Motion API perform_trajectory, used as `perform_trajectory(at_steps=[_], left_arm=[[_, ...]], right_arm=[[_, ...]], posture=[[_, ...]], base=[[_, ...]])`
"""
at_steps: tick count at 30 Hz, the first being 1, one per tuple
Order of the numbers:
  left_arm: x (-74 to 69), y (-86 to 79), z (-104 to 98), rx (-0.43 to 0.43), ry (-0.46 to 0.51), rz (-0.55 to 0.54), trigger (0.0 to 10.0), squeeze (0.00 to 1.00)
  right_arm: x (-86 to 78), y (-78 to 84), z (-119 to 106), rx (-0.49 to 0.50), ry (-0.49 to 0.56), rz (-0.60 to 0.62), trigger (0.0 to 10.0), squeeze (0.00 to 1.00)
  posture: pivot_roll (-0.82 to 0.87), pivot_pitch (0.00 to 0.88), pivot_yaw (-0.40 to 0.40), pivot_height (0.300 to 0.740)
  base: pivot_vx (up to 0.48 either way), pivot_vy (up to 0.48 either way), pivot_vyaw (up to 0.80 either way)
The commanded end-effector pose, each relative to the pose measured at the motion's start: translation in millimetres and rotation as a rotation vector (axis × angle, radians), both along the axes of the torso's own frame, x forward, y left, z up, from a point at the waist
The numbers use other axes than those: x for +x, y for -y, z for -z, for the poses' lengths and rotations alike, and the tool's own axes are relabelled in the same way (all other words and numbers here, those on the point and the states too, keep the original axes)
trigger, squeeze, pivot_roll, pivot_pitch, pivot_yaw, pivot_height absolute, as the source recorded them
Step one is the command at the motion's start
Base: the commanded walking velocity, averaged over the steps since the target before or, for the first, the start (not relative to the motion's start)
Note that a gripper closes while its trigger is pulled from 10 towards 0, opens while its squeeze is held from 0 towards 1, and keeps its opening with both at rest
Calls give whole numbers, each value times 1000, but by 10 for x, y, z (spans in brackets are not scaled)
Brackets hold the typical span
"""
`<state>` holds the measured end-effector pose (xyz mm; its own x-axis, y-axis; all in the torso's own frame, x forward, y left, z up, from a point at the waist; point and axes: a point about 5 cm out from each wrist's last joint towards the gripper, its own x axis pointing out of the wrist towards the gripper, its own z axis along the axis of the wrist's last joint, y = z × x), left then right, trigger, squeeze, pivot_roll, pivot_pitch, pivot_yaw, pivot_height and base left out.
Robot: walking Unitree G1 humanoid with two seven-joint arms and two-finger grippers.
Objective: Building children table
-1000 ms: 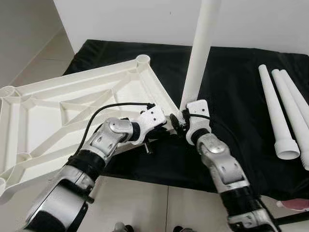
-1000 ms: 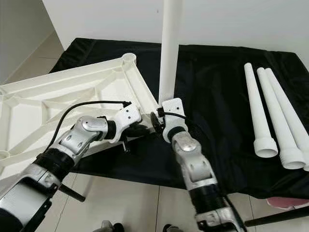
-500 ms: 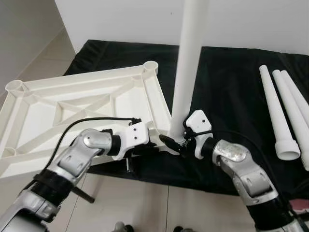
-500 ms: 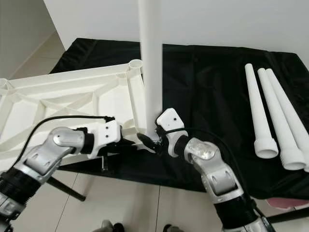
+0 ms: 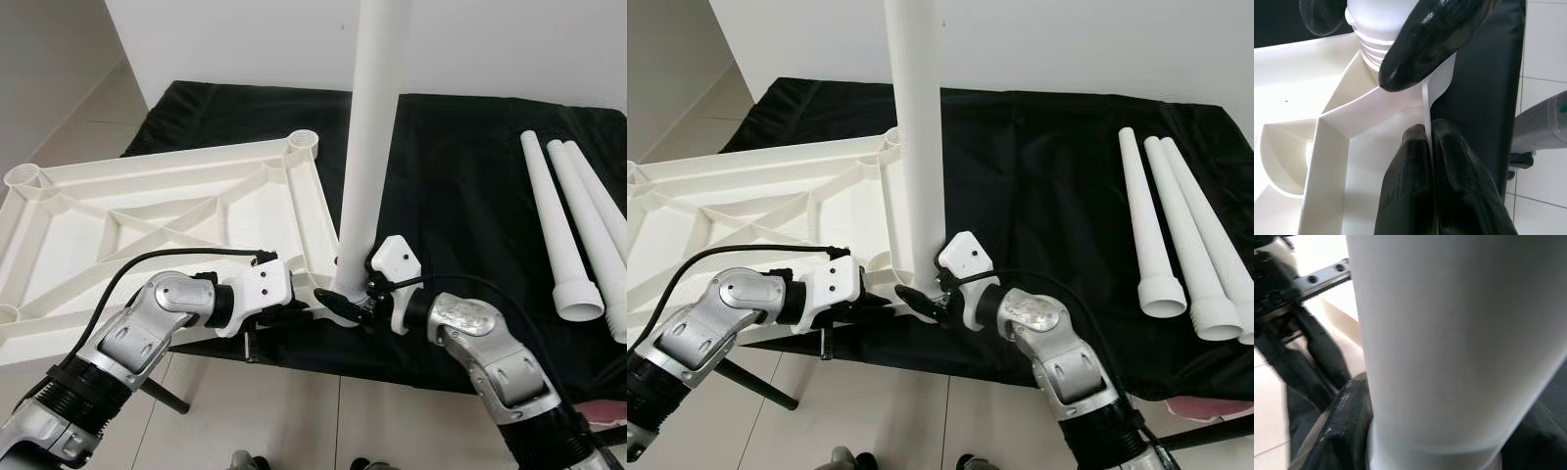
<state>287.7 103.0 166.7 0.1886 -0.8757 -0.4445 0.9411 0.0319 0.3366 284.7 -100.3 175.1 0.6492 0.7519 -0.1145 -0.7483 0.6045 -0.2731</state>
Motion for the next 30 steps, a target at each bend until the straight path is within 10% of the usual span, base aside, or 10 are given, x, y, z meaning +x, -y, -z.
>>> perform_trajectory(at_steps=[1,18,24,25,28,29,30], left_arm=[[-72,247,-81,-31,2,153,0,0],[652,714,-213,-9,198,-164,0,0],[695,786,-260,-33,192,-171,0,0],[689,788,-259,-39,186,-165,0,0],[690,778,-255,-52,173,-161,0,0],[684,767,-249,-52,167,-152,0,0],[684,767,-249,-52,167,-152,0,0]], right_arm=[[119,57,184,-57,-50,184,0,0],[706,278,205,-44,-18,835,0,0],[765,254,170,-19,-14,854,0,0],[759,223,157,-19,2,831,9137,0],[746,172,143,-7,26,787,10000,0],[737,156,133,10,32,765,10000,1000],[737,156,133,10,32,765,10000,1000]], posture=[[6,148,44,740],[3,174,55,740],[0,162,52,740],[1,159,53,740],[1,153,50,740],[1,151,49,740],[1,151,49,740]], base=[[0,0,0],[0,0,0],[0,0,0],[0,0,0],[0,0,0],[0,0,0],[0,0,0]])
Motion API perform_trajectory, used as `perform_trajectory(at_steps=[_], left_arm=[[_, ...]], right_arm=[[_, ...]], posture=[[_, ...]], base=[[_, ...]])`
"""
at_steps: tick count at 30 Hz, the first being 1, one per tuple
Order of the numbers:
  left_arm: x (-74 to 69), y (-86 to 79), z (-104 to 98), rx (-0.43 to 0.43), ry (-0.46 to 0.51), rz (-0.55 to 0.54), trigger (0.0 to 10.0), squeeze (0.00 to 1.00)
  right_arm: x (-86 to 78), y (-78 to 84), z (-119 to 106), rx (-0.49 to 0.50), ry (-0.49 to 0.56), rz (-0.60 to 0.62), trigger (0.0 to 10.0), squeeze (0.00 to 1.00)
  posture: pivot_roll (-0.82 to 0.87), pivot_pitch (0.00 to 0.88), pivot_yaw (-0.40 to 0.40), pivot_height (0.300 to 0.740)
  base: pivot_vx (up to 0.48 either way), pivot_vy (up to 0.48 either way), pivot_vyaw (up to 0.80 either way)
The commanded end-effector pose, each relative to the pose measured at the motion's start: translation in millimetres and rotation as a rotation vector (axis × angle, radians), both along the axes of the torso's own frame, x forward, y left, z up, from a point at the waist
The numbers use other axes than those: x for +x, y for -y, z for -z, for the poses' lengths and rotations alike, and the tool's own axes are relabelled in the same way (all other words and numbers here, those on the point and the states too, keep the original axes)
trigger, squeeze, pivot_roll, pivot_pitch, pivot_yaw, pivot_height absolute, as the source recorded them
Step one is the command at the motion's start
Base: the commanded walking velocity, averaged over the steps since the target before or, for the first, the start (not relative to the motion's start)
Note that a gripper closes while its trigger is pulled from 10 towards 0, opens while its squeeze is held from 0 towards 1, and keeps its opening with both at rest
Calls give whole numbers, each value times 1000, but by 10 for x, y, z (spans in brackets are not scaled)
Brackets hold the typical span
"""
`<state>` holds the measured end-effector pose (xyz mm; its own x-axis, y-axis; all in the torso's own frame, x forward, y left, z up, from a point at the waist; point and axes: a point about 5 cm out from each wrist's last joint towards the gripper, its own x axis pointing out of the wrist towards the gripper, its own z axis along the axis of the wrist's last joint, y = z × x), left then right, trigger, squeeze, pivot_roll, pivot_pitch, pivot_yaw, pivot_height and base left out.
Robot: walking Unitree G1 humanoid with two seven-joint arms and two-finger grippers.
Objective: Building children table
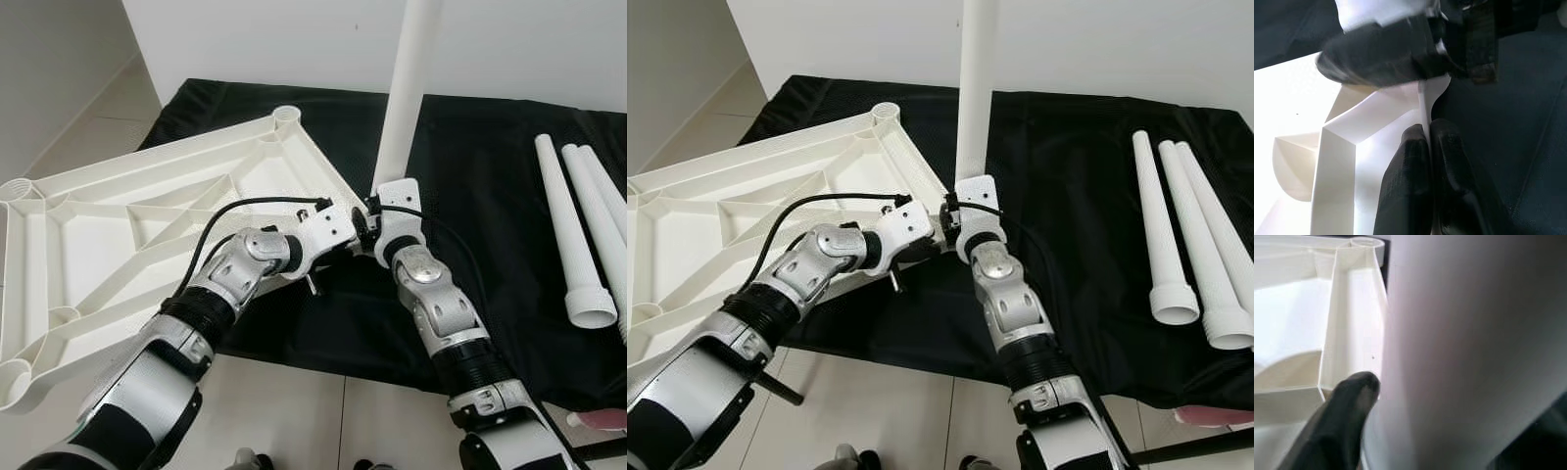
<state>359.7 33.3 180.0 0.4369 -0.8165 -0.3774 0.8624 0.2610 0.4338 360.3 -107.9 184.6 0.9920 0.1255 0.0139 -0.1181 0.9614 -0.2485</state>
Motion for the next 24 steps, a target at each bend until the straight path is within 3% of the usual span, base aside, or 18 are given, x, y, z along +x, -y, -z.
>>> perform_trajectory(at_steps=[1,3,4,5,9,11,14,24], left_arm=[[-35,58,-107,-3,55,89,0,0],[-42,47,-98,-3,50,98,0,0],[-44,40,-89,-5,47,110,0,0],[-60,22,-84,-11,41,128,0,0],[-147,-72,-70,-5,23,206,0,0],[-167,-95,-66,-1,20,219,0,0],[-319,-273,-52,35,2,304,0,0],[-584,-553,-20,87,-32,395,0,0]], right_arm=[[-20,72,215,-39,-80,20,10000,1000],[-29,50,193,-25,-68,-15,10000,1000],[-35,25,164,-11,-51,-48,10000,329],[-62,-8,111,11,-29,-105,10000,0],[-192,-62,-57,26,41,-284,10000,0],[-220,-63,-80,26,48,-315,10000,0],[-415,-9,-163,-23,66,-490,10000,0],[-662,117,-175,-71,29,-672,10000,0]], posture=[[1,149,49,740],[2,147,49,740],[2,147,49,740],[1,144,50,740],[1,139,51,740],[1,139,51,740],[-1,140,54,740],[3,143,50,740]], base=[[0,0,0],[0,0,0],[0,0,0],[0,0,0],[0,0,0],[0,0,0],[0,0,0],[0,0,0]])
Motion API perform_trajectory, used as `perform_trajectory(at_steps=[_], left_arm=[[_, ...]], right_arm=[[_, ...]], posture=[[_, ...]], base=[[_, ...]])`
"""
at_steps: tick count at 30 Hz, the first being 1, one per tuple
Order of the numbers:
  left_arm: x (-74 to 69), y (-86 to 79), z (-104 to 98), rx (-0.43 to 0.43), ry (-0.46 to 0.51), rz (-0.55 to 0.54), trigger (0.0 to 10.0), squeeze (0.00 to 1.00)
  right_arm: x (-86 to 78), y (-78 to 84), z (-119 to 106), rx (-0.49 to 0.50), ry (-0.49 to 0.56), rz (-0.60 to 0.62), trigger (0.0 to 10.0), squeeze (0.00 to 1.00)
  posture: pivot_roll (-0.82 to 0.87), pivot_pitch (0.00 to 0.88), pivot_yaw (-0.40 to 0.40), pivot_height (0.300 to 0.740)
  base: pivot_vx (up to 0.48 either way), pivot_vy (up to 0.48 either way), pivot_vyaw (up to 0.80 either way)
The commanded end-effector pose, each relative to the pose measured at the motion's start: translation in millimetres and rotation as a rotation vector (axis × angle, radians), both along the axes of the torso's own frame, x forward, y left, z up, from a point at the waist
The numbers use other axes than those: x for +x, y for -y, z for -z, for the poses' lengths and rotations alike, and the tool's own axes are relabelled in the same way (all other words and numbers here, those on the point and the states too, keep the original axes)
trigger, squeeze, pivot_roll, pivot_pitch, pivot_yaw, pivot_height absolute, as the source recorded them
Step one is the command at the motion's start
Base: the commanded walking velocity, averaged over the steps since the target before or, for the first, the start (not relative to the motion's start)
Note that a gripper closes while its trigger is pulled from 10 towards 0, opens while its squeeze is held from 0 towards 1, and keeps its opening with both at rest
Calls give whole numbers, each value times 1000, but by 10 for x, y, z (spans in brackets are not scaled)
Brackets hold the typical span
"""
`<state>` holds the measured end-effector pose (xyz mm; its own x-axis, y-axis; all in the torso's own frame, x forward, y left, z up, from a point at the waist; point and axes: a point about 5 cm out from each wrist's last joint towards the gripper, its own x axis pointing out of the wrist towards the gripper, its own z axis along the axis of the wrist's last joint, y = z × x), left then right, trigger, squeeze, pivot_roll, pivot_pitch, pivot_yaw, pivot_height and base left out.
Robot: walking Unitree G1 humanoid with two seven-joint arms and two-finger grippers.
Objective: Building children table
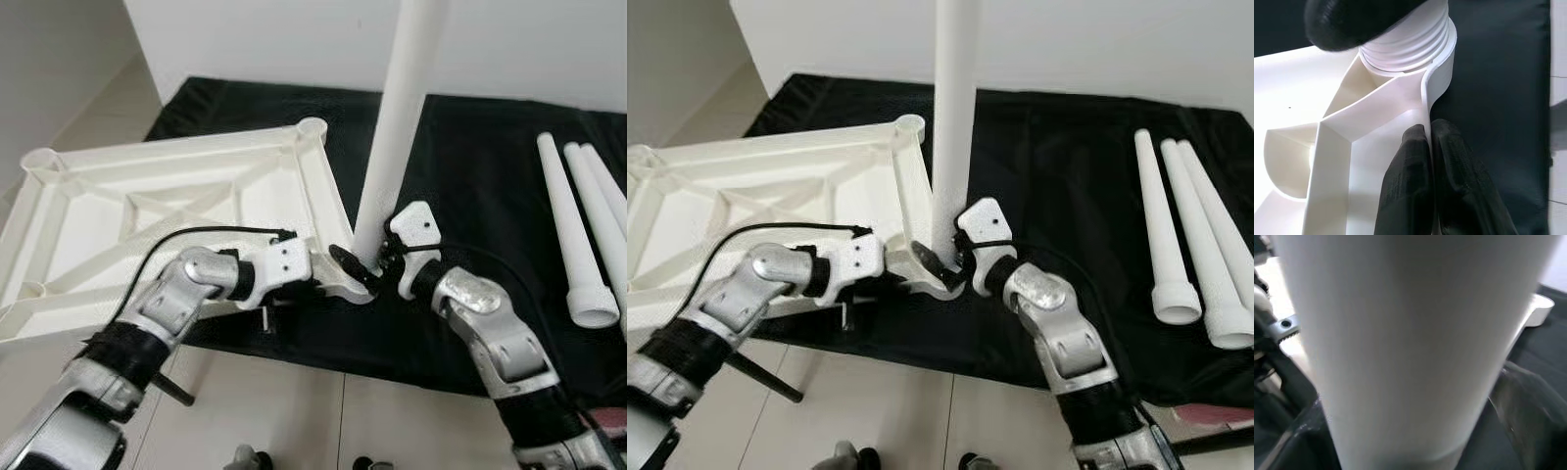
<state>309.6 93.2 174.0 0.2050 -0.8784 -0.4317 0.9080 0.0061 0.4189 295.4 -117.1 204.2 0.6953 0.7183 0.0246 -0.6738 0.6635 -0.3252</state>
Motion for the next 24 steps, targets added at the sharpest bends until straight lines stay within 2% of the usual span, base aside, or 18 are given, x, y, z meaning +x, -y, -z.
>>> perform_trajectory(at_steps=[1,5,6,10,11,14,19,20,21,24], left_arm=[[-119,7,-87,34,-11,142,0,0],[-196,-58,-103,36,-25,160,0,0],[-252,-84,-119,33,-33,164,0,0],[-269,-89,-126,32,-34,164,0,0],[-275,-91,-136,26,-34,154,0,0],[-271,-87,-138,23,-34,149,0,0],[-234,-51,-128,11,-28,127,0,0],[-207,-18,-133,-2,-22,111,0,0],[-207,-18,-133,-2,-22,111,0,0],[-94,136,-156,-52,-13,63,0,0]], right_arm=[[-47,31,42,-23,-31,-32,10000,0],[-127,14,103,-53,-72,-114,10000,0],[-181,-12,154,-70,-106,-167,9020,0],[-195,-21,169,-75,-116,-179,9020,0],[-200,-46,199,-65,-135,-189,0,0],[-198,-55,212,-59,-143,-188,0,0],[-94,-44,319,-49,-176,-80,0,0],[-17,-16,368,-49,-188,7,0,0],[-17,-16,368,-49,-188,7,0,0],[198,61,480,-47,-225,267,0,0]], posture=[[5,143,48,740],[11,142,44,740],[15,142,40,740],[16,142,39,740],[17,141,36,740],[17,142,35,740],[15,142,36,740],[14,143,37,740],[14,143,37,740],[9,145,43,740]], base=[[0,0,0],[0,0,0],[0,0,0],[0,0,0],[0,0,0],[0,0,0],[0,0,0],[0,0,0],[0,0,0],[0,0,0]])
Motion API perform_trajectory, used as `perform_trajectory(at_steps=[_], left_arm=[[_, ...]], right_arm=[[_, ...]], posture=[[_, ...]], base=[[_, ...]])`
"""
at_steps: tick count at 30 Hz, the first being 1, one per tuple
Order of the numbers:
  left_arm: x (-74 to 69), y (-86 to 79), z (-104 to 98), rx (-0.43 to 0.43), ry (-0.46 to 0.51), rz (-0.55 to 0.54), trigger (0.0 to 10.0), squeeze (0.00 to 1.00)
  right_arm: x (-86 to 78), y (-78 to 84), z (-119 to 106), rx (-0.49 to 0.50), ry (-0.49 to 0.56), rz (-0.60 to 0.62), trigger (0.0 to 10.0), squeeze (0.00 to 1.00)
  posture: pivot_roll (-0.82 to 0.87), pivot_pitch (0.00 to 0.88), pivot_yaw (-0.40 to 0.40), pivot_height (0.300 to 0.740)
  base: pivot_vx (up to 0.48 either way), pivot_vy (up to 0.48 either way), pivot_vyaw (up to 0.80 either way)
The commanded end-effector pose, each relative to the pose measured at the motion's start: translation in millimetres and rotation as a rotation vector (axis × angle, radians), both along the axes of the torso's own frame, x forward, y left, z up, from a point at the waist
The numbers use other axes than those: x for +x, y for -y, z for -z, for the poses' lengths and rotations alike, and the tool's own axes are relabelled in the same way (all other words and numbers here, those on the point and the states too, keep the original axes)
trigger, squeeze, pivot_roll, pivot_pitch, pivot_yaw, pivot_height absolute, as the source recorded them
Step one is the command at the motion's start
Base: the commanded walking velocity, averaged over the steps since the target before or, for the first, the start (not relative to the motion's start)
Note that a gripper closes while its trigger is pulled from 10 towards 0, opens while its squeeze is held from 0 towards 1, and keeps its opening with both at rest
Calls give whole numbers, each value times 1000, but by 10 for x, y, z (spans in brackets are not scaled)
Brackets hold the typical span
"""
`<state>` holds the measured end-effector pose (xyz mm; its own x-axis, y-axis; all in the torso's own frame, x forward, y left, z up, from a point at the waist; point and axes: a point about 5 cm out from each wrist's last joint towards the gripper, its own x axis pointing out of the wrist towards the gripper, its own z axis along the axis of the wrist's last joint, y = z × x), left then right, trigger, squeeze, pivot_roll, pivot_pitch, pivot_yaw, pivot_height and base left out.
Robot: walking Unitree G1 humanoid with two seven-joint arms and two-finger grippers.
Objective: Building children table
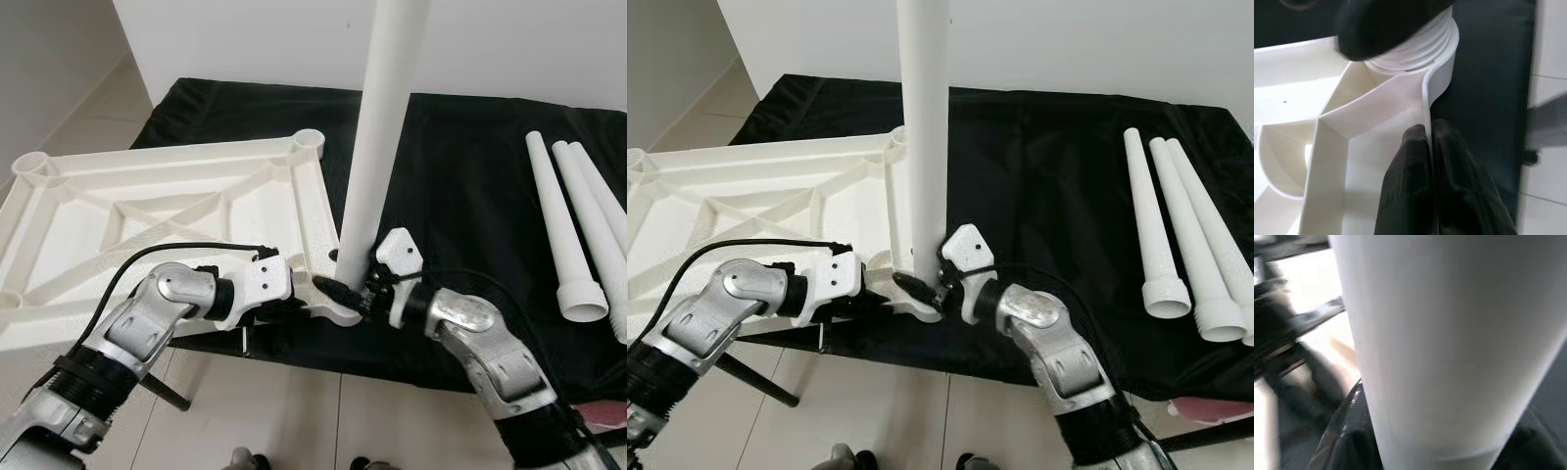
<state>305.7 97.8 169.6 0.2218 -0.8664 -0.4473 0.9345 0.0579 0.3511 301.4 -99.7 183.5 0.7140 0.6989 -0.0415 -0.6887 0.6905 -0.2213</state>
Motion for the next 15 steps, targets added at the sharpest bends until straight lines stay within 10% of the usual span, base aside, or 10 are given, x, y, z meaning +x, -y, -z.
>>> perform_trajectory(at_steps=[1,15], left_arm=[[-28,216,-204,-64,64,104,0,0],[325,736,-302,-143,87,-15,0,0]], right_arm=[[174,246,289,-91,-115,279,0,0],[521,193,399,-41,-168,758,0,0]], posture=[[9,145,43,740],[7,142,52,740]], base=[[0,0,0],[0,0,0]])
